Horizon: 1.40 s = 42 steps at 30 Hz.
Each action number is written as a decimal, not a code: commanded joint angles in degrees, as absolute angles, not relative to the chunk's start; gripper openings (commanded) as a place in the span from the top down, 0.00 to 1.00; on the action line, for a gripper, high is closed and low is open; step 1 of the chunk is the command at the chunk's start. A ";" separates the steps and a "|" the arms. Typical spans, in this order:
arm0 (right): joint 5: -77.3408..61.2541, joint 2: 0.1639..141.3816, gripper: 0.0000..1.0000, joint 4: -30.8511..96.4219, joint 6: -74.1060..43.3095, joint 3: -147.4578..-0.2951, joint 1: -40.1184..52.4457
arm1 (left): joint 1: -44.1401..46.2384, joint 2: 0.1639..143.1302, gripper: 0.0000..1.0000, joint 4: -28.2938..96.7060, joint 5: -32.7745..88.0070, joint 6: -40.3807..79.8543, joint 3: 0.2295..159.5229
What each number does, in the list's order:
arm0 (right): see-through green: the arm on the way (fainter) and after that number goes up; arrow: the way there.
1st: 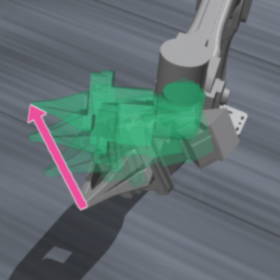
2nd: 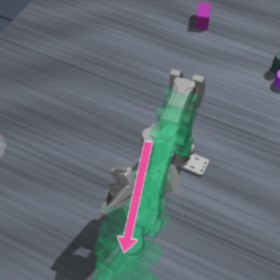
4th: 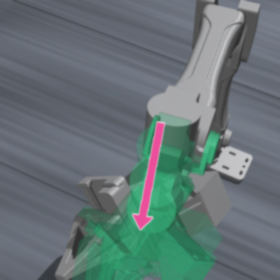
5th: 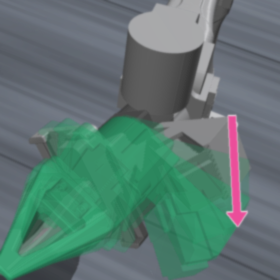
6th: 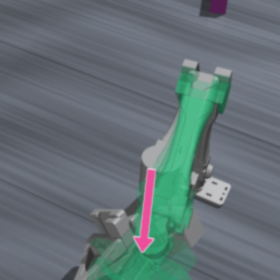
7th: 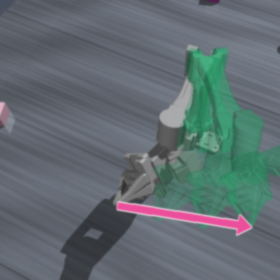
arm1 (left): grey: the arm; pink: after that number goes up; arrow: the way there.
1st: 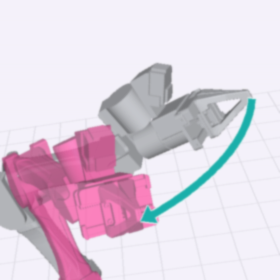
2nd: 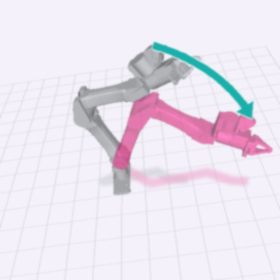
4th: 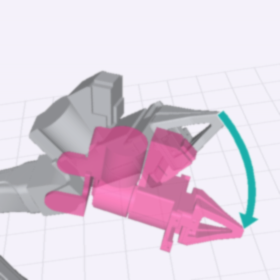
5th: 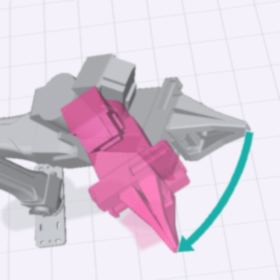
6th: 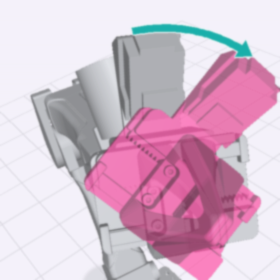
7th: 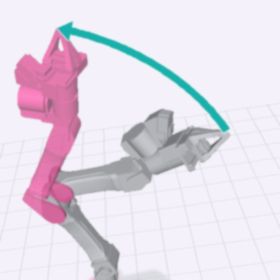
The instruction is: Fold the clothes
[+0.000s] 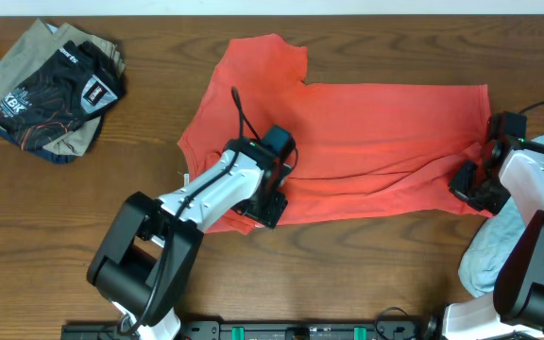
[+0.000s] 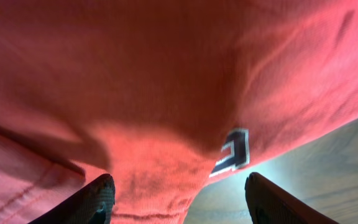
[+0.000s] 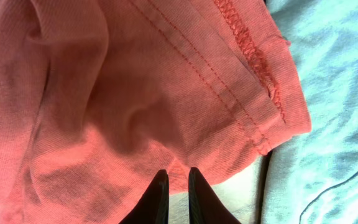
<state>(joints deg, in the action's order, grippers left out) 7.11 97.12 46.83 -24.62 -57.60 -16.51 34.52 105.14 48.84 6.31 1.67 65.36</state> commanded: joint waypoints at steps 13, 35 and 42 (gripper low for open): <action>8.16 97.41 0.89 46.94 -25.71 -57.34 -16.86 | 35.24 107.33 0.39 47.97 2.94 1.10 63.86; 9.26 97.51 0.91 46.65 -25.69 -57.25 -16.86 | 35.05 106.80 0.94 47.53 -0.78 1.10 65.91; 9.21 97.51 0.91 45.89 -25.71 -56.53 -16.86 | 34.98 105.73 0.94 47.64 -1.17 1.10 70.59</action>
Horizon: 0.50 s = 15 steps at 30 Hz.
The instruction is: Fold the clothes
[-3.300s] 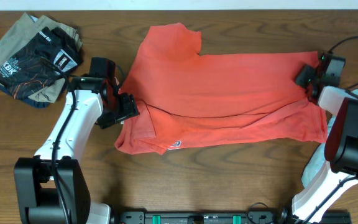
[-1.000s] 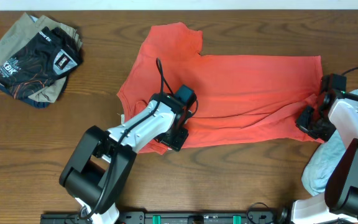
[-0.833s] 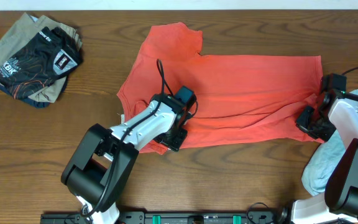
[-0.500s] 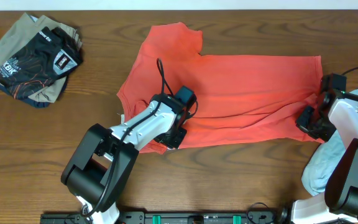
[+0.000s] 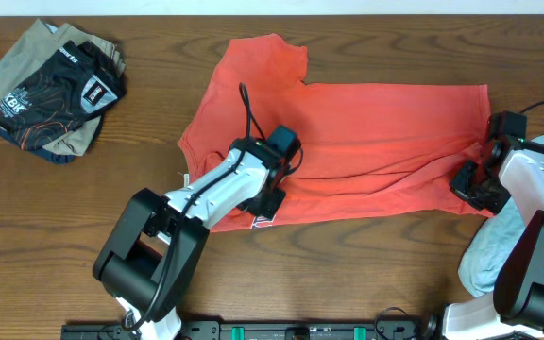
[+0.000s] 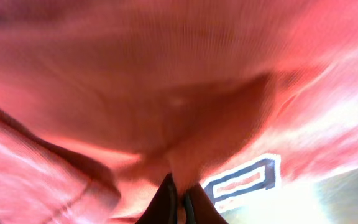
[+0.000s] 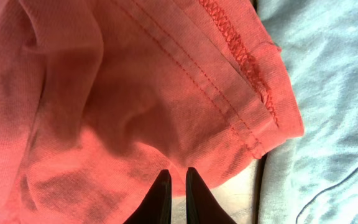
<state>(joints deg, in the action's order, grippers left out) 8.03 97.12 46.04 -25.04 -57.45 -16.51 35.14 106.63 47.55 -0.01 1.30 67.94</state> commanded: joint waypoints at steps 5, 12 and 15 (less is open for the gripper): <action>9.21 97.51 0.92 43.48 -25.71 -53.69 -16.86 | 33.43 105.69 0.94 47.46 -1.19 1.13 73.03; 9.21 97.51 0.91 33.10 -25.71 -47.03 -16.86 | 29.08 105.69 0.94 46.30 -1.19 1.34 75.00; 9.26 97.51 0.93 32.10 -26.79 -45.28 -16.86 | 26.98 105.69 0.94 44.60 -1.19 3.44 75.46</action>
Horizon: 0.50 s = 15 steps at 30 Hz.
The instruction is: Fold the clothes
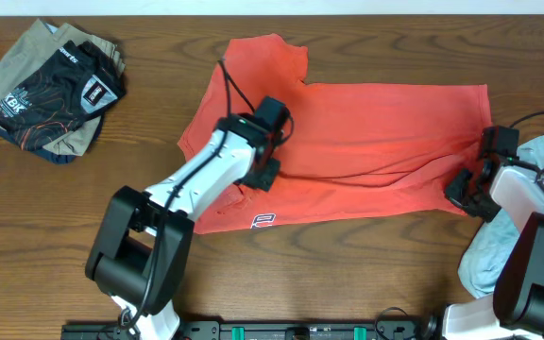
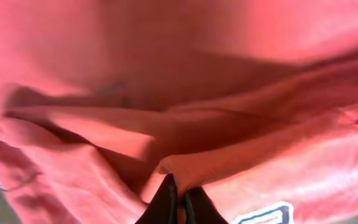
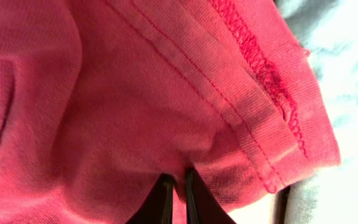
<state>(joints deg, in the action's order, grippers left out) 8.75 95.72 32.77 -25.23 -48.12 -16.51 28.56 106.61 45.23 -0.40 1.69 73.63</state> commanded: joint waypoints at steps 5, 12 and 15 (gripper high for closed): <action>9.26 97.51 0.95 32.75 -26.76 -44.77 -16.99 | 24.40 105.67 0.94 40.14 -0.91 8.51 75.90; 9.26 97.51 0.96 33.91 -26.76 -44.77 -16.97 | 24.67 105.69 0.78 33.50 1.02 8.45 75.90; 9.23 97.49 0.90 34.04 -26.72 -45.06 -16.97 | 24.40 105.69 0.62 33.34 0.27 8.43 75.90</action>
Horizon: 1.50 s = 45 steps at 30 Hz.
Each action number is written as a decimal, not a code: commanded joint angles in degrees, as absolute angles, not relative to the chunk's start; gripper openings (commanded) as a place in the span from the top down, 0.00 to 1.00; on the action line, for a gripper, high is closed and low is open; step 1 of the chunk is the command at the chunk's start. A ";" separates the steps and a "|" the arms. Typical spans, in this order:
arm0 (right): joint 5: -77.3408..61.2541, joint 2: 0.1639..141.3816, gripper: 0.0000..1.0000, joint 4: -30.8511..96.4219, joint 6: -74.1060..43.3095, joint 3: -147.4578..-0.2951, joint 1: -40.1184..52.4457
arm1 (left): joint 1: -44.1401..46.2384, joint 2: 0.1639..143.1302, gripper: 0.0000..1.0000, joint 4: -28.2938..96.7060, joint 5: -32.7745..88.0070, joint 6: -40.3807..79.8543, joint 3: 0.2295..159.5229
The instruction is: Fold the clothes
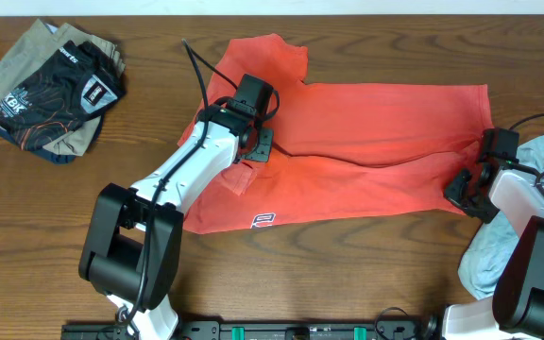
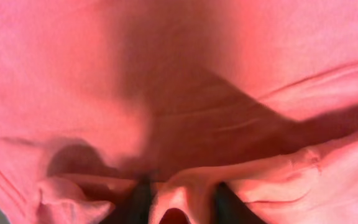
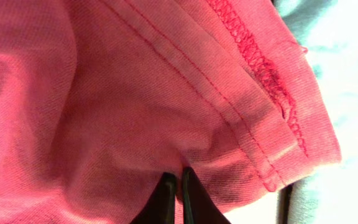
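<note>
A red T-shirt [image 1: 376,132] lies spread across the middle of the table, and a small logo [image 1: 263,220] shows near its front edge. Over the shirt's left part my left gripper [image 1: 252,142] hovers. In the left wrist view that gripper [image 2: 180,202] has its jaws apart, with a raised fold of red fabric [image 2: 185,193] between them. At the shirt's right end my right gripper [image 1: 465,189] is shut. The right wrist view shows it [image 3: 180,182] pinching the red cloth just inside the stitched hem [image 3: 260,81].
A pile of folded clothes [image 1: 50,90], khaki under dark printed fabric, lies at the back left. A light blue garment [image 1: 522,222] is bunched at the right edge under my right arm. The wooden table [image 1: 366,274] shows along the front.
My left gripper has moved farther back and left over the shirt, and its jaws, then shut on a fold, now stand apart around it. The right gripper has stayed shut on the hem.
My left gripper was open at the shirt's front left edge while the right held the right hem. Then the left was shut on the fabric. Later it held the fold farther back, with the logo uncovered. Now it is farther back still with its jaws apart.
</note>
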<state>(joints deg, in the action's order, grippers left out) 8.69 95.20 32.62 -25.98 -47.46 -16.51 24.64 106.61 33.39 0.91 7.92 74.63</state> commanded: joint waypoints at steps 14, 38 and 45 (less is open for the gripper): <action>4.36 97.21 0.83 50.26 -17.98 -69.04 -16.95 | 20.91 96.82 0.52 41.32 0.19 8.78 79.18; 10.70 104.22 0.66 33.69 -14.72 -66.72 -18.00 | 25.58 106.87 0.59 47.48 9.89 11.92 76.12; 10.04 107.68 0.68 29.30 -14.72 -66.72 -18.02 | 25.58 110.21 0.58 46.37 9.85 11.90 76.12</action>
